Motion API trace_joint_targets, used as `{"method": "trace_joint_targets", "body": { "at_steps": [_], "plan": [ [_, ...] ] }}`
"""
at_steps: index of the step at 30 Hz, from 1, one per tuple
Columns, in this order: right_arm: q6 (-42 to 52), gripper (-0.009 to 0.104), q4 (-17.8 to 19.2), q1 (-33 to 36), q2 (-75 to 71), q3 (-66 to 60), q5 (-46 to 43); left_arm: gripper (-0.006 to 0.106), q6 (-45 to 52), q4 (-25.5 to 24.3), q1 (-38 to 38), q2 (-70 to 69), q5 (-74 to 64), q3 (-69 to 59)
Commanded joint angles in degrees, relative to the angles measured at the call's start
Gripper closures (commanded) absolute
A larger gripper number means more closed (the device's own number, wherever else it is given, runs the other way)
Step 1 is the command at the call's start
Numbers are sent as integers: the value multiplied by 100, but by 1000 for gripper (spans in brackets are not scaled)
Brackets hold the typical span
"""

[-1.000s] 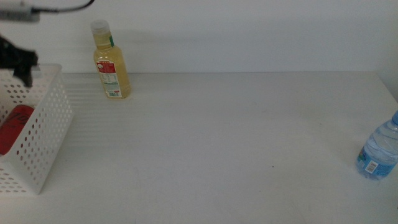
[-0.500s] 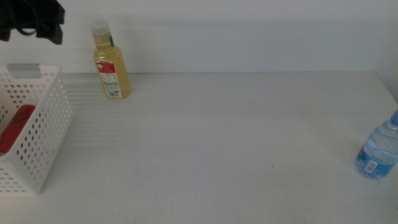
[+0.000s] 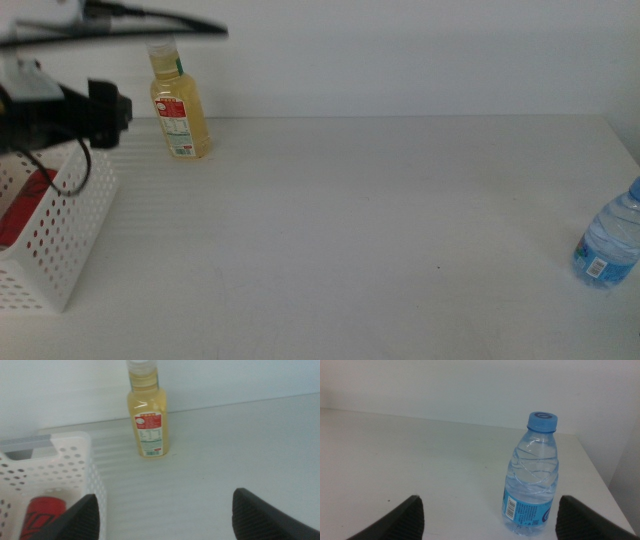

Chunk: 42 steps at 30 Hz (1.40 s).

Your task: Use arms to grab the bottles and put them into the dustbin to the left of the table.

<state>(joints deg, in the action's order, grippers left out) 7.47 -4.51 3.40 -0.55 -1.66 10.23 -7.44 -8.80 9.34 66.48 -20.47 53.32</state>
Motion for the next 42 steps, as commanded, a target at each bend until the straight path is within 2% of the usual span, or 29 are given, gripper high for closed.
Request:
{"method": "trace_joint_targets", "body": {
  "at_steps": [1, 9, 13, 25, 28, 42],
  "plan": [
    [51, 25, 35, -23, -158, 49, -439, 17, -79, -21, 20, -231, 1165, -307],
    [51, 25, 35, -23, -158, 49, -439, 17, -79, 260, 13, -212, 2988, -1476],
    [51, 25, 35, -23, -158, 49, -439, 17, -79, 623, 13, 41, 4096, -1928],
    [51, 25, 35, -23, -158, 49, -439, 16, 12, 880, 13, 1564, 6363, -2123],
    [51, 25, 35, -23, -158, 49, -439, 11, 12, 1212, -39, 1918, 6449, -1899],
    [51, 25, 35, -23, -158, 49, -439, 11, 184, 1086, -149, 3484, 6413, -354]
  ]
}}
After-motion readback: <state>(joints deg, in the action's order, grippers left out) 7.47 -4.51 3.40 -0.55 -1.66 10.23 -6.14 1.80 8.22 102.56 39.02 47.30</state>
